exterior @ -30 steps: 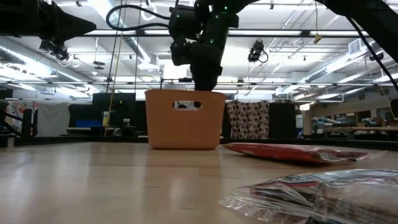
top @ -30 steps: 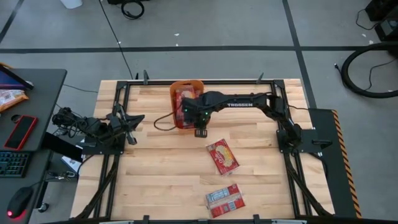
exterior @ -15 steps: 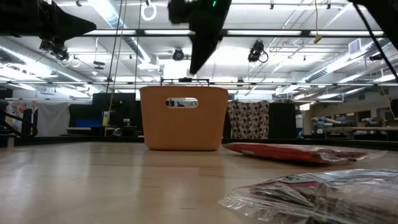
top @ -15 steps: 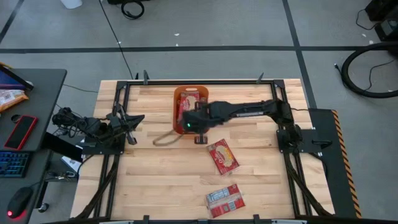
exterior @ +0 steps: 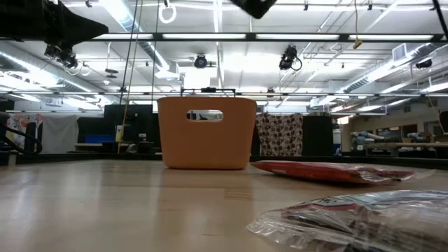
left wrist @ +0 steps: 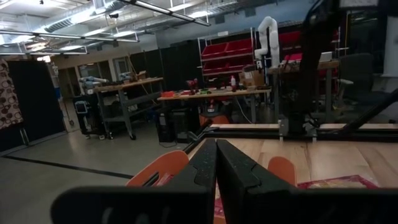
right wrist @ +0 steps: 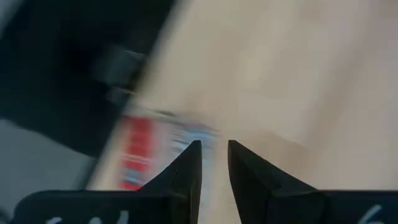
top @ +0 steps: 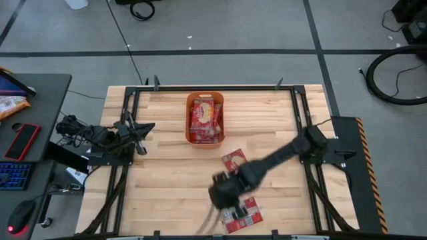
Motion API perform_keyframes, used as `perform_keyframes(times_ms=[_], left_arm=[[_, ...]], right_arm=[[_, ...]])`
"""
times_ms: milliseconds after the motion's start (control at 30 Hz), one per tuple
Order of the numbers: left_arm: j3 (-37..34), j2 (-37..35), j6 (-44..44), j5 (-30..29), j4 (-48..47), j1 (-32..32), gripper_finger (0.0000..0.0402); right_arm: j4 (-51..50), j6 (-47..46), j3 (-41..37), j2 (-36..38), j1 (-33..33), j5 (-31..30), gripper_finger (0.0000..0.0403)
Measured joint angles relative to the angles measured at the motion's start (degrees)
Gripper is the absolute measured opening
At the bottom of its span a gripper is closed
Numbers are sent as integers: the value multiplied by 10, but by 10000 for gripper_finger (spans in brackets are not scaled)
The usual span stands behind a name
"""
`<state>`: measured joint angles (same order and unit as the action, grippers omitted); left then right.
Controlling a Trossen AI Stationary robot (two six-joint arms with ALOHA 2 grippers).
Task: Sort popcorn bags into baskets
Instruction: Move the bottom popcorn bag to the center of the table
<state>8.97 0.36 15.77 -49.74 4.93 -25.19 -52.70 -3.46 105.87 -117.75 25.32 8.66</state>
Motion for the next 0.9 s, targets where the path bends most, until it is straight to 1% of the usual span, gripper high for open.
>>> perform_keyframes(times_ms=[67,133,300,400,600,700,900], left_arm=[[0,0,0,0,0,0,13],[0,0,0,0,0,0,13],[0,0,-1,0,0,0,13],[0,0,-1,0,0,0,13],[0,0,-1,0,-1,0,13],[0,0,-1,0,-1,0,13],[0,0,-1,0,0,0,13]], right_arm=[[67,-27,-35,0,23,30,83],[131,-62,-70,0,40,38,83],[246,-139,-156,0,66,10,83],[268,-172,-202,0,80,-9,83],[250,-223,-251,0,92,-15,82],[175,-225,-253,0,93,-22,81],[35,-203,-250,2,71,-95,81]])
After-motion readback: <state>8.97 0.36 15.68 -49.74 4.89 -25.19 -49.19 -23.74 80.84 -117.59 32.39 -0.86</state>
